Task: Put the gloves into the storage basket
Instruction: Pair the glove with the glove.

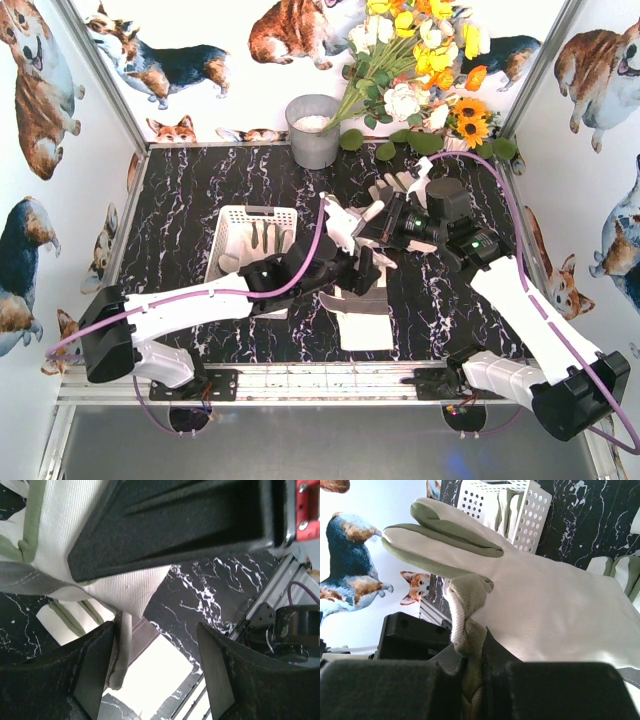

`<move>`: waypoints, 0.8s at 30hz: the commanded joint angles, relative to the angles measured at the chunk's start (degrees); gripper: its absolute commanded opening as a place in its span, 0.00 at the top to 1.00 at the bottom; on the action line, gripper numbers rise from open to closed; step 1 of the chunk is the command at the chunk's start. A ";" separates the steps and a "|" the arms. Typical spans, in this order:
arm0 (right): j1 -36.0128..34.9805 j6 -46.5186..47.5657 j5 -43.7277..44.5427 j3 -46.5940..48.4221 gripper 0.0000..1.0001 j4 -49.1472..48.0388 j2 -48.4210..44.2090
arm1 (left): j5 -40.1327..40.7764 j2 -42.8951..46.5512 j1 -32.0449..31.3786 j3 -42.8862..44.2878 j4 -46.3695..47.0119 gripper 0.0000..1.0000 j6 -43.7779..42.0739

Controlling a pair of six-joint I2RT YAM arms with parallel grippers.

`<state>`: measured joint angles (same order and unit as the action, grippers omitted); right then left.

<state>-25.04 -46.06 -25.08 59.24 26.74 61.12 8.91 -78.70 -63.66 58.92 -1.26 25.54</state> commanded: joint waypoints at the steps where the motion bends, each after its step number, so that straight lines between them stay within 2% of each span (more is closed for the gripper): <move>1: -0.19 -3.16 2.10 -0.25 1.00 -4.59 -1.72 | 4.71 -2.17 -0.84 -0.44 6.76 0.37 2.23; 9: -0.19 -7.37 6.01 -0.65 1.00 -2.58 -2.97 | 15.49 -2.73 -0.94 -0.64 11.46 0.36 4.40; 19: -0.19 -10.66 9.20 -1.27 1.00 -2.16 -4.58 | 12.15 -7.78 -1.01 3.28 7.92 0.42 4.69; 24: -0.19 -11.24 9.50 -2.10 1.00 -3.12 -4.84 | 13.59 -7.55 -1.12 2.83 6.59 0.54 5.44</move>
<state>-25.04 -56.03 -17.02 58.19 26.92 57.91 21.67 -86.54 -64.31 60.49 6.35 30.00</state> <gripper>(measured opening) 0.060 0.500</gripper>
